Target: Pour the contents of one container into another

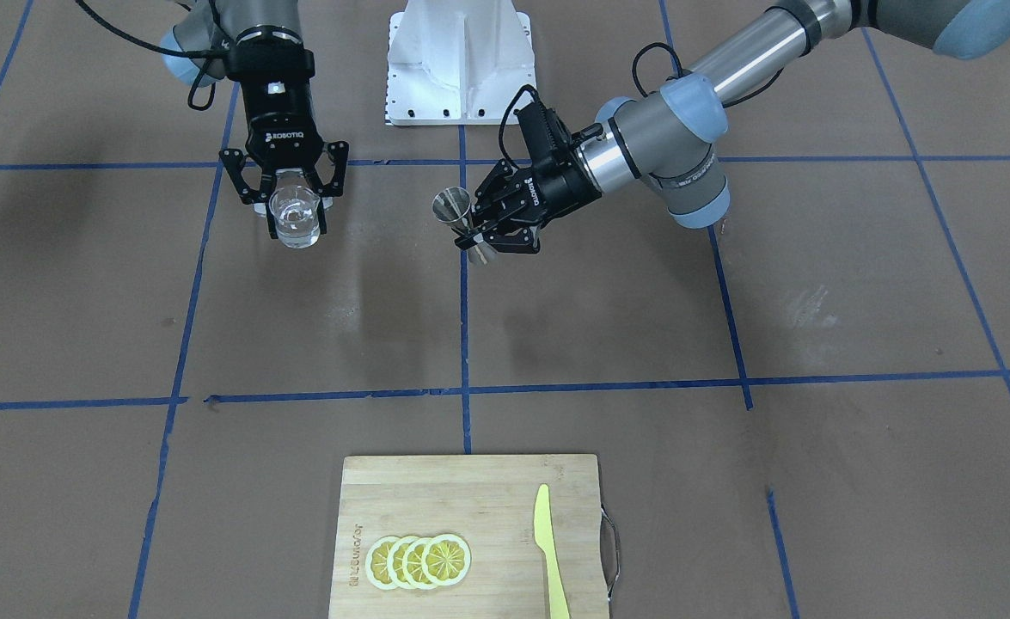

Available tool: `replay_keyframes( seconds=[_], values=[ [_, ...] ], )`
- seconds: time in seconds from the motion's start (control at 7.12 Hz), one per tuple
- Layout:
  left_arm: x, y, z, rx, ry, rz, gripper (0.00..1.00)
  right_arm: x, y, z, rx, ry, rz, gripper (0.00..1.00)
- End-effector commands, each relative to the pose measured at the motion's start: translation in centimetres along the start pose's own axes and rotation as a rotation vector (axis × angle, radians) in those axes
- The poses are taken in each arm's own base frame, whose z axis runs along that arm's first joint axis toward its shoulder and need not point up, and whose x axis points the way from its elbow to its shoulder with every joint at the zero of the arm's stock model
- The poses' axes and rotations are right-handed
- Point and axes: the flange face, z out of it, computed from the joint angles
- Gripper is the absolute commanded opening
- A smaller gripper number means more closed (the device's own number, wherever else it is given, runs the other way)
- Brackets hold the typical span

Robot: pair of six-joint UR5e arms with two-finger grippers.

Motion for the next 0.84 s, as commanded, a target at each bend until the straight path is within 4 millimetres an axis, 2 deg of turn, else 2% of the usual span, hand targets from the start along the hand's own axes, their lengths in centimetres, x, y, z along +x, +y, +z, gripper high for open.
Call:
replay_keyframes(
  seconds=[0.0, 0.14, 0.56, 0.7],
  values=[
    [0.0, -0.4, 0.2, 0.003, -0.001, -0.001, 0.00, -2.3, -2.5, 0.6, -0.026, 0.036, -0.068, 0.00],
    [0.3, -0.5, 0.6, 0.002, -0.002, -0.004, 0.00, -1.9, -2.0, 0.9, -0.045, 0.034, -0.082, 0.00],
    [1.2, -1.7, 2.0, 0.015, -0.022, -0.013, 0.00, 1.8, 1.1, 2.1, -0.091, 0.063, -0.172, 0.00],
    [1.2, -2.0, 2.3, 0.011, -0.029, -0.026, 0.00, 1.6, 0.5, 1.8, -0.085, 0.058, -0.169, 0.00]
  ],
)
